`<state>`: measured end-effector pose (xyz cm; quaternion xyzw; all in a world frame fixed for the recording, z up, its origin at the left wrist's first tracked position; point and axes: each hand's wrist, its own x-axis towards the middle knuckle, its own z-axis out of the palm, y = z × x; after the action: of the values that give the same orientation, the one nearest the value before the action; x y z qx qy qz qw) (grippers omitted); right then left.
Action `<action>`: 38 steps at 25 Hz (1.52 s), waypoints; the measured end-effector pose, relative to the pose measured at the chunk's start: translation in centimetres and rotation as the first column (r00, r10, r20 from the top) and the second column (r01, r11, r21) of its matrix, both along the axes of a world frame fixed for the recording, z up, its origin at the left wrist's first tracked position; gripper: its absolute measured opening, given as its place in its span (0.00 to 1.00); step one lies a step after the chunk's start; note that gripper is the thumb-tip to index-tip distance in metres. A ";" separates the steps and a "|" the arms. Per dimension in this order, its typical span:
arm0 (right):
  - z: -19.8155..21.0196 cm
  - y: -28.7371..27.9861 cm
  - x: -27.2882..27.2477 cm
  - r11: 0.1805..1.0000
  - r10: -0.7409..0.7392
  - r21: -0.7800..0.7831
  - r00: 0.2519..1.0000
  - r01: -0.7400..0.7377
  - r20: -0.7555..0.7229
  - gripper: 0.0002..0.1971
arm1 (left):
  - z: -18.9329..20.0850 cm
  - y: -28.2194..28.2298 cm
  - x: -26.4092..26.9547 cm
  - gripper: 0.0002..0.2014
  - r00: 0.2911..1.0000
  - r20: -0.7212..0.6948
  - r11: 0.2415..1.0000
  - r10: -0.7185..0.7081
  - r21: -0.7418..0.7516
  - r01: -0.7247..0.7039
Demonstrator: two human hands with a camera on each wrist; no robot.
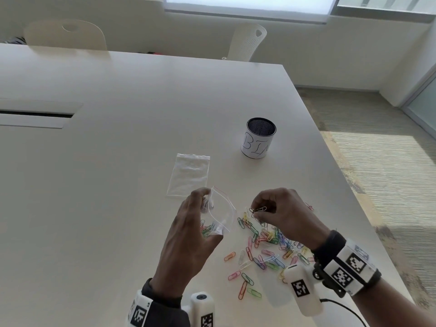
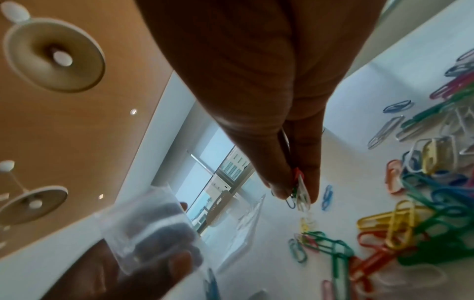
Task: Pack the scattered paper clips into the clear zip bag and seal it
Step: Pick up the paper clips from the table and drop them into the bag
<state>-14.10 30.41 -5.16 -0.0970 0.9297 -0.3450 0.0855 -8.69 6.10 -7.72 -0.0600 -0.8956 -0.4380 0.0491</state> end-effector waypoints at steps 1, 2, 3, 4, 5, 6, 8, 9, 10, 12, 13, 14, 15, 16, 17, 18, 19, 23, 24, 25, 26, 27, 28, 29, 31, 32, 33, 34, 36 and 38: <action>0.7 0.0 0.1 0.998 -0.016 -0.060 1.000 0.017 0.012 0.07 | 0.0 0.0 0.0 0.37 1.000 -0.001 1.000 -0.003 0.001 0.003; 1.4 0.0 0.3 0.994 -0.025 -0.109 1.000 0.027 0.018 0.08 | 0.0 0.0 0.0 0.37 1.000 -0.001 1.000 -0.006 0.001 0.006; 2.3 -0.1 0.5 0.988 -0.028 -0.151 0.999 0.030 0.017 0.08 | 0.0 0.1 0.0 0.37 1.000 -0.001 1.000 -0.009 -0.001 0.009; 3.3 -0.4 0.8 0.981 -0.028 -0.193 1.000 0.029 0.011 0.08 | 0.0 0.1 -0.1 0.37 1.000 -0.002 1.000 -0.012 -0.002 0.012; 4.3 -0.8 1.2 0.970 -0.028 -0.241 1.000 0.028 0.001 0.08 | -0.1 0.1 -0.1 0.37 1.000 -0.003 1.000 -0.014 -0.003 0.014; 5.2 -1.3 1.5 0.956 -0.034 -0.292 0.999 0.028 -0.013 0.08 | -0.1 0.2 -0.1 0.38 1.000 -0.002 1.000 -0.014 -0.004 0.014; 6.6 -2.6 2.1 0.927 -0.053 -0.374 0.997 0.028 -0.058 0.08 | -0.1 0.2 -0.1 0.38 1.000 0.001 1.000 -0.013 -0.011 0.013; 6.9 -3.3 2.4 0.917 -0.060 -0.398 0.995 0.023 -0.081 0.08 | -0.2 0.2 -0.1 0.38 1.000 0.001 1.000 -0.013 -0.015 0.013; 7.0 -4.0 2.6 0.913 -0.061 -0.407 0.993 0.013 -0.105 0.08 | -0.2 0.2 -0.1 0.38 1.000 -0.002 1.000 -0.012 -0.016 0.012; 6.6 -5.3 2.8 0.924 -0.051 -0.382 0.987 -0.010 -0.149 0.08 | -0.1 0.2 -0.1 0.39 1.000 -0.006 1.000 -0.003 -0.014 0.002; 6.3 -5.8 2.9 0.934 -0.043 -0.356 0.985 -0.019 -0.167 0.08 | -0.1 0.2 -0.1 0.39 1.000 -0.007 1.000 0.002 -0.012 -0.002; 6.0 -6.2 2.9 0.945 -0.036 -0.326 0.982 -0.027 -0.185 0.07 | -0.1 0.2 -0.2 0.39 1.000 -0.007 1.000 0.005 -0.010 -0.005; 5.8 -6.6 3.0 0.953 -0.028 -0.300 0.980 -0.034 -0.199 0.06 | -0.1 0.3 -0.2 0.40 1.000 -0.007 1.000 0.007 -0.007 -0.008; 5.7 -6.8 3.0 0.958 -0.018 -0.284 0.978 -0.042 -0.208 0.06 | -0.1 0.3 -0.2 0.39 1.000 -0.006 1.000 0.010 -0.004 -0.010; 5.6 -6.9 3.0 0.959 -0.008 -0.279 0.978 -0.051 -0.206 0.07 | -0.1 0.3 -0.1 0.39 1.000 -0.006 1.000 0.011 0.000 -0.011; 5.5 -6.9 3.0 0.958 0.000 -0.280 0.980 -0.057 -0.200 0.07 | -0.1 0.3 -0.1 0.39 1.000 -0.007 1.000 0.009 0.005 -0.009; 5.6 -7.0 3.1 0.959 0.006 -0.277 0.981 -0.061 -0.196 0.07 | -0.1 0.3 -0.1 0.39 1.000 -0.008 1.000 0.007 0.008 -0.007; 6.5 -6.3 3.0 0.968 -0.015 -0.245 0.964 -0.052 -0.266 0.06 | 0.0 0.2 0.1 0.37 1.000 -0.026 1.000 0.000 0.005 0.001; 6.6 -5.7 2.7 0.967 -0.041 -0.254 0.960 -0.032 -0.276 0.06 | 0.0 0.1 0.1 0.37 1.000 -0.027 1.000 -0.001 0.006 0.001; 6.6 -5.0 2.1 0.965 -0.069 -0.264 0.959 -0.006 -0.276 0.06 | 0.0 0.0 0.0 0.36 1.000 -0.028 1.000 0.000 0.006 0.000; 6.2 -4.1 1.3 0.967 -0.095 -0.255 0.957 0.023 -0.273 0.07 | 0.0 -0.1 0.0 0.36 1.000 -0.030 1.000 0.003 0.006 -0.003; 5.6 -3.1 0.5 0.975 -0.110 -0.218 0.957 0.051 -0.267 0.07 | 0.1 -0.2 -0.1 0.35 0.999 -0.033 1.000 0.007 0.010 -0.007; 4.8 -2.1 -0.3 0.985 -0.113 -0.154 0.959 0.074 -0.260 0.07 | 0.1 -0.4 -0.1 0.35 0.999 -0.036 1.000 0.012 0.018 -0.011; 3.8 -0.9 -1.1 0.993 -0.107 -0.067 0.962 0.093 -0.251 0.07 | 0.2 -0.6 -0.1 0.35 0.999 -0.039 1.000 0.017 0.026 -0.016; 1.6 1.5 -2.4 0.984 -0.097 0.122 0.967 0.129 -0.236 0.08 | 0.4 -1.0 -0.2 0.34 0.999 -0.043 0.999 0.029 0.038 -0.027; 0.6 3.0 -3.0 0.966 -0.120 0.198 0.965 0.167 -0.232 0.09 | 0.4 -1.1 -0.1 0.34 0.998 -0.045 0.999 0.032 0.040 -0.030; -0.2 4.4 -3.6 0.942 -0.165 0.251 0.959 0.223 -0.231 0.09 | 0.4 -1.2 -0.1 0.34 0.998 -0.049 0.999 0.036 0.040 -0.034; -0.9 5.9 -4.1 0.915 -0.222 0.286 0.947 0.286 -0.234 0.10 | 0.4 -1.2 0.0 0.35 0.998 -0.052 0.999 0.038 0.040 -0.036; -1.7 7.9 -4.9 0.877 -0.296 0.318 0.927 0.359 -0.230 0.12 | 0.5 -1.2 0.0 0.36 0.998 -0.058 0.998 0.039 0.047 -0.037; -2.1 8.4 -4.9 0.884 -0.282 0.335 0.943 0.327 -0.176 0.13 | 0.6 -1.2 -0.1 0.35 0.997 -0.056 0.997 0.043 0.060 -0.040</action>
<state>-19.03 38.83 -7.31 0.0466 0.9840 -0.1714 -0.0105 -8.74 4.90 -7.15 -0.0525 -0.8815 -0.4614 0.0857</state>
